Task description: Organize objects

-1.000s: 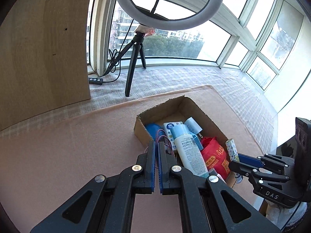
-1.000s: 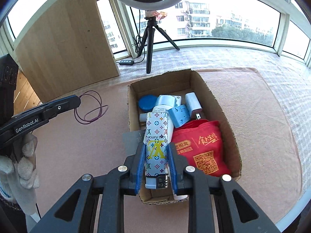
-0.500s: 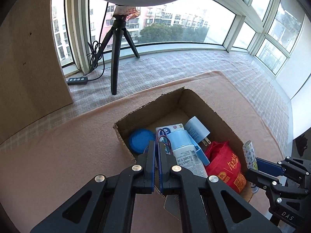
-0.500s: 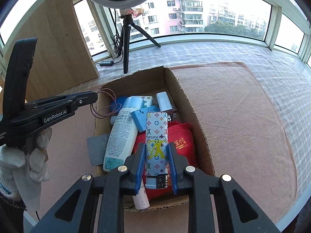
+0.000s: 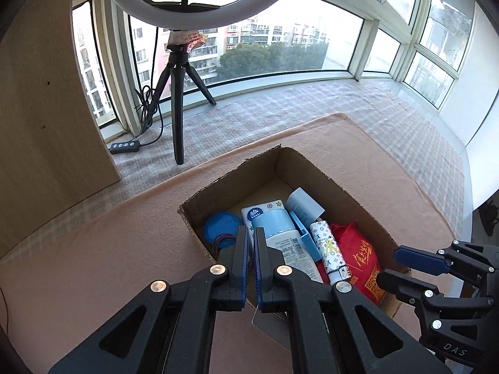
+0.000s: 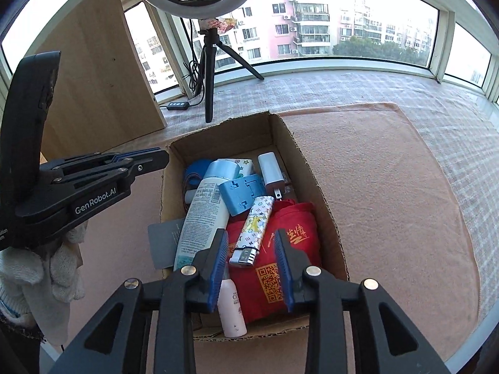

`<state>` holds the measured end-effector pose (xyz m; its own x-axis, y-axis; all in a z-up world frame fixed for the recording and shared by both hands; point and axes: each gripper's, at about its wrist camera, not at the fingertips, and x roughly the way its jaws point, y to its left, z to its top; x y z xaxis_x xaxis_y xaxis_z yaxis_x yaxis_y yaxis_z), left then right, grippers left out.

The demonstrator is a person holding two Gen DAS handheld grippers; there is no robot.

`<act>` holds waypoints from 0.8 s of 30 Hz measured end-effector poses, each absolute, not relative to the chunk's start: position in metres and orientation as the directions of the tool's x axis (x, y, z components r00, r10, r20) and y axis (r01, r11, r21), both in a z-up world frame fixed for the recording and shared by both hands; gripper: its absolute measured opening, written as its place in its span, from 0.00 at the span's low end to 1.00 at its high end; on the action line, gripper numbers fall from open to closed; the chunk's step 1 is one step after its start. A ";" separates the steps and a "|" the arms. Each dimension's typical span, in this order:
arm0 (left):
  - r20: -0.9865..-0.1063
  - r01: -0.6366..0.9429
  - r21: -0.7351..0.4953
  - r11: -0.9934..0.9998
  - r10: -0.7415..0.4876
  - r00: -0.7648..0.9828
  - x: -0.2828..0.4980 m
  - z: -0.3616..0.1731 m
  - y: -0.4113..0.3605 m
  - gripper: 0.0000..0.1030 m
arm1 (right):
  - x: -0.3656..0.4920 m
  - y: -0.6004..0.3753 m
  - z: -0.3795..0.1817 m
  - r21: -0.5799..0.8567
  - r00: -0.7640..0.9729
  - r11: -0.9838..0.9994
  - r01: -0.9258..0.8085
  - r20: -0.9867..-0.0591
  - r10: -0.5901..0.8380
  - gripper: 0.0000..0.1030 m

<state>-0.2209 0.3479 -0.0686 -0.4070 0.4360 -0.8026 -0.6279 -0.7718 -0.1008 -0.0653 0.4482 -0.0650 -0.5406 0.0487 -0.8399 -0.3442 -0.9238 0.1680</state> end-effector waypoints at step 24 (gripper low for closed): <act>-0.772 -0.453 -0.070 -0.889 0.336 -0.540 -0.152 -0.034 0.151 0.68 | -0.064 0.341 -0.037 0.171 -0.577 -0.944 -0.282 -0.816 0.025 0.51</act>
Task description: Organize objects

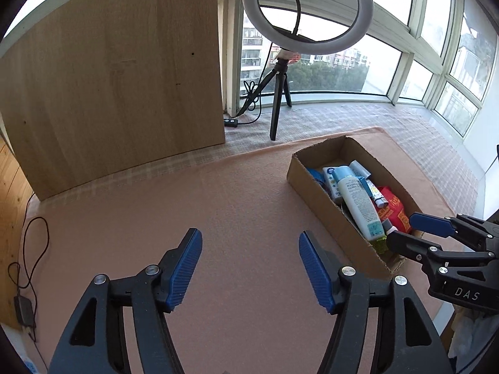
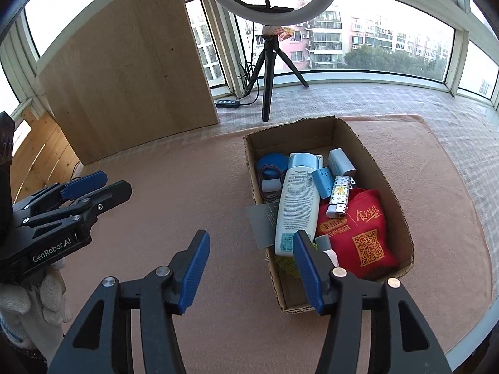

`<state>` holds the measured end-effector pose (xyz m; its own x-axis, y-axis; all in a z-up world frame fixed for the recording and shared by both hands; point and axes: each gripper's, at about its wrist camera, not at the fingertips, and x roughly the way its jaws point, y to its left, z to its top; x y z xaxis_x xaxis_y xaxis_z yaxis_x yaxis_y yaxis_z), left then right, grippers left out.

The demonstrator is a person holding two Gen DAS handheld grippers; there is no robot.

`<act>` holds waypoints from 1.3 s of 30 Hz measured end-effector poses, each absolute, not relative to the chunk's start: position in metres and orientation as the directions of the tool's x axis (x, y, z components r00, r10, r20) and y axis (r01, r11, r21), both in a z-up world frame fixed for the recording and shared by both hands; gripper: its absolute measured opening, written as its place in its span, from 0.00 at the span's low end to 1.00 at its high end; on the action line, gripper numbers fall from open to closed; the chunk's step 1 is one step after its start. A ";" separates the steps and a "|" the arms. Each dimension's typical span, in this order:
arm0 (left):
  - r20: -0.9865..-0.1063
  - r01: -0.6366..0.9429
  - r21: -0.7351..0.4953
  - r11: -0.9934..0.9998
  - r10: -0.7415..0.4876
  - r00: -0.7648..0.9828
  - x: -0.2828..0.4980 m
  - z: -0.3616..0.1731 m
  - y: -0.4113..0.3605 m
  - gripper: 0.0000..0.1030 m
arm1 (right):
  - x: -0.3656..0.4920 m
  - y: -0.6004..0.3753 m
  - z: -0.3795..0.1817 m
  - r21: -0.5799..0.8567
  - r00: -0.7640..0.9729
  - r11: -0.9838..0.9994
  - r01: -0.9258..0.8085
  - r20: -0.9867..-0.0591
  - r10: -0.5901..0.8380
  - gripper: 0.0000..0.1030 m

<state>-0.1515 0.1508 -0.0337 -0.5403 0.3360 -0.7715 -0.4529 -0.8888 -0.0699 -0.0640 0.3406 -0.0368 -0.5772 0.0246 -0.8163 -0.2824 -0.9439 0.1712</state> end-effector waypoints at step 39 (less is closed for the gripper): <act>-0.794 -0.149 -0.079 -0.986 0.153 -0.589 -0.063 -0.042 -0.034 0.79 | -0.045 0.162 -0.031 0.028 -0.618 -0.978 -0.205 -0.778 0.107 0.62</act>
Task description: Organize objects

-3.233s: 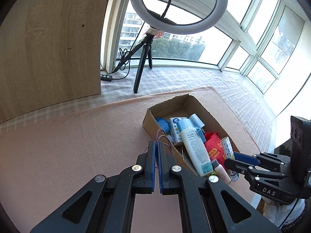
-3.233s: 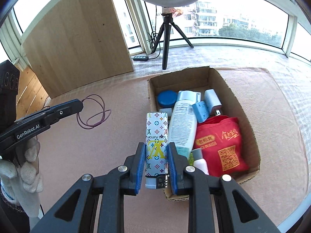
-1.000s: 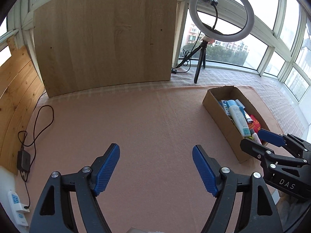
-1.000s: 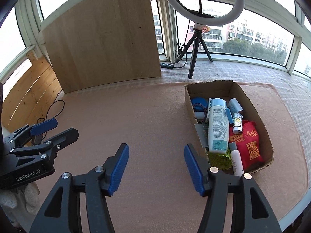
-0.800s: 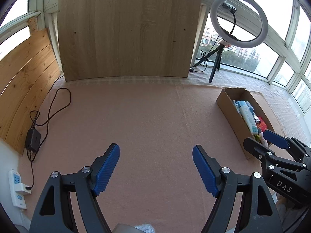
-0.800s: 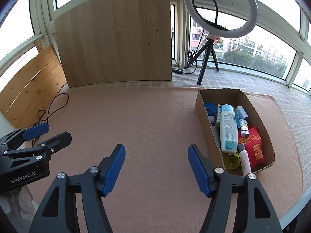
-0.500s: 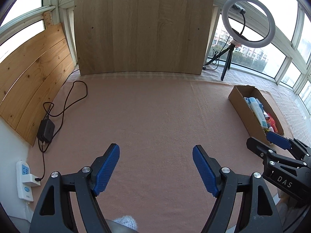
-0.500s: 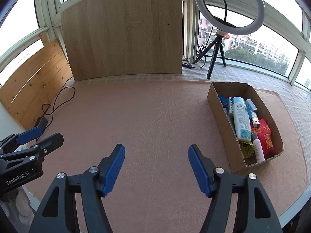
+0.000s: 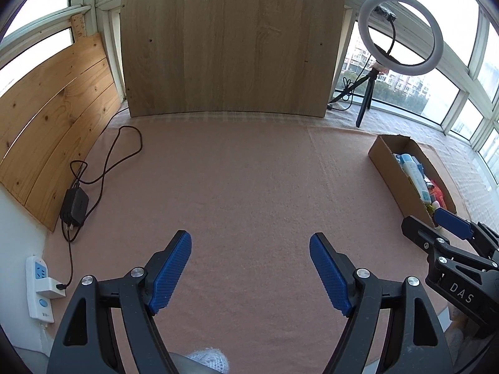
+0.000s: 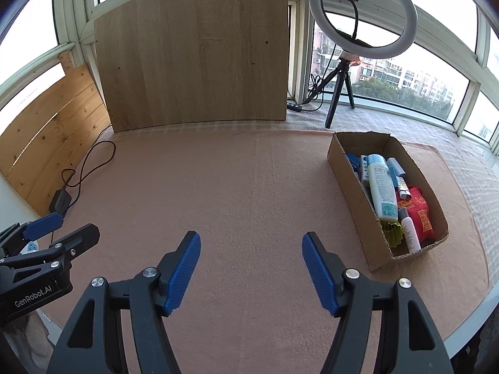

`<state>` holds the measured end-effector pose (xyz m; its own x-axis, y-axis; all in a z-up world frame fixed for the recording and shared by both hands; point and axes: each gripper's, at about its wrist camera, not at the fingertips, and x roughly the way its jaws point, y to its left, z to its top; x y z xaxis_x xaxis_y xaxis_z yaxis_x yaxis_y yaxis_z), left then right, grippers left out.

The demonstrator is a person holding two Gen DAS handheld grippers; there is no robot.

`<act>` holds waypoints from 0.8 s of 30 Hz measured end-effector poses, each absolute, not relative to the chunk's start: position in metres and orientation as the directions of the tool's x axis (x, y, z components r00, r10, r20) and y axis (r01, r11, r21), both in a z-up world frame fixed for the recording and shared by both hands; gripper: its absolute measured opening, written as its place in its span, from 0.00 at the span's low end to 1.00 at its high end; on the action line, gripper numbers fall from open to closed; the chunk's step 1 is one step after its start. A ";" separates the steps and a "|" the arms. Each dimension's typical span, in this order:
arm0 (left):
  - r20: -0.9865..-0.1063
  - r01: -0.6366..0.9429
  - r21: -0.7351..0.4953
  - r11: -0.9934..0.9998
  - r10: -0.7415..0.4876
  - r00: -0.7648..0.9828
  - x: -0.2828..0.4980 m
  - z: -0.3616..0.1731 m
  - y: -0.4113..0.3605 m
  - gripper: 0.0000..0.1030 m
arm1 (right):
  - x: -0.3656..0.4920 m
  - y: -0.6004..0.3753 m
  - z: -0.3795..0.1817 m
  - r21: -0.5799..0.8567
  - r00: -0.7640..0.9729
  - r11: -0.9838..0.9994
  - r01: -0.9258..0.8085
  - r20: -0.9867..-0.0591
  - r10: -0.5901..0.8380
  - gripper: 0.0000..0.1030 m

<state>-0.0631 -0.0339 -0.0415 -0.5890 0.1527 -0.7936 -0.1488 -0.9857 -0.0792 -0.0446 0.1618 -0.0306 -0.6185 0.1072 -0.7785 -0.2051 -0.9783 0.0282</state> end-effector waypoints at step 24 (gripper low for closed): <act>-0.799 -0.152 -0.082 -0.985 0.156 -0.581 -0.064 -0.041 -0.021 0.80 | -0.042 0.171 -0.032 0.038 -0.613 -0.976 -0.212 -0.783 0.102 0.62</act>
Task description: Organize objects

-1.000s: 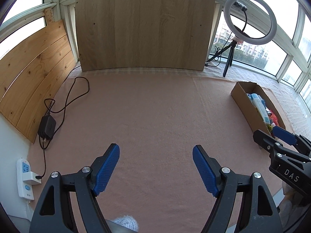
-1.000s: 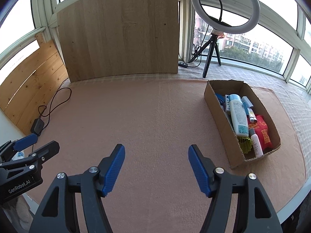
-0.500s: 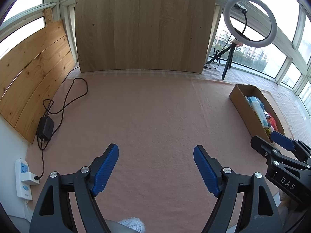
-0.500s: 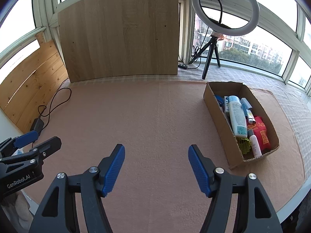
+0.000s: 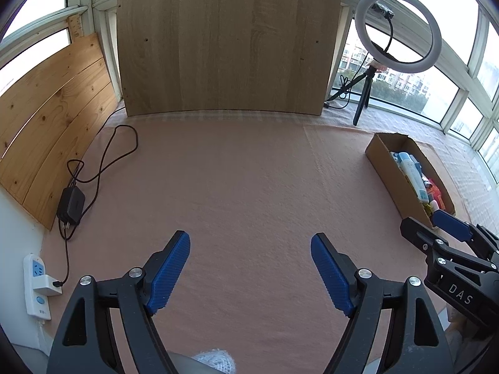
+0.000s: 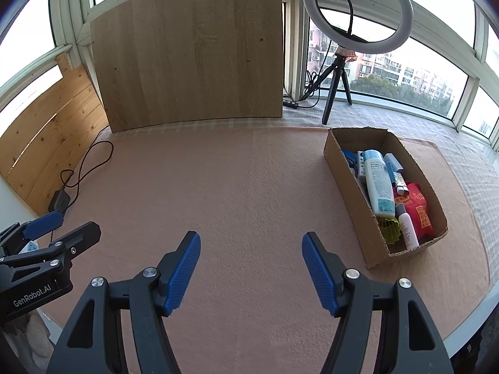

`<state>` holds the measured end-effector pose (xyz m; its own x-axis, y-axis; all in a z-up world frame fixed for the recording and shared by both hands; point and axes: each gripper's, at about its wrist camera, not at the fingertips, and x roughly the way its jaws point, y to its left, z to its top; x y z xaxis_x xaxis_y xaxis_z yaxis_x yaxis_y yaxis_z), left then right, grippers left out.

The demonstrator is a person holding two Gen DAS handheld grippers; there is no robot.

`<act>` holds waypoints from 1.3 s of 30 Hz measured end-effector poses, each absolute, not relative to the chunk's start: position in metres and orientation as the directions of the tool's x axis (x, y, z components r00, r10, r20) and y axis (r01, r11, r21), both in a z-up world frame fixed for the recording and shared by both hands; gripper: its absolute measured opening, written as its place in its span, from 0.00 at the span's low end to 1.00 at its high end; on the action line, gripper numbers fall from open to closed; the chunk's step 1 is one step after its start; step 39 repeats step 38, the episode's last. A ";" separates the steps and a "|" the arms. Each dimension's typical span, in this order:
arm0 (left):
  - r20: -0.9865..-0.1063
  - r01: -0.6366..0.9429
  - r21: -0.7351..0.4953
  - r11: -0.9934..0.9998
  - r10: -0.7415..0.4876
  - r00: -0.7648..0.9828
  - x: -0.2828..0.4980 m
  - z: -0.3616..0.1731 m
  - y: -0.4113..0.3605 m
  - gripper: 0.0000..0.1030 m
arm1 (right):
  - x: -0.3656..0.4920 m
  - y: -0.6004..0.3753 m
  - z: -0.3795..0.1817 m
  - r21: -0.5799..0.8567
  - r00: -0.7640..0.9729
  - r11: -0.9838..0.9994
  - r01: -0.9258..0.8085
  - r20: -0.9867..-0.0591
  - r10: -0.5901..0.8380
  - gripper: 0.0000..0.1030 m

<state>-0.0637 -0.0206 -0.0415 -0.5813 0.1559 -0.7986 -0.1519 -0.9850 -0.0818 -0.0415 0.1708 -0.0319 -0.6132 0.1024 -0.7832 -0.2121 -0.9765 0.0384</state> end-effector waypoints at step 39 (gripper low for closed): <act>-0.784 -0.170 -0.089 -0.982 0.174 -0.596 -0.053 -0.032 -0.018 0.86 | -0.033 0.174 -0.029 0.041 -0.613 -0.977 -0.210 -0.784 0.099 0.62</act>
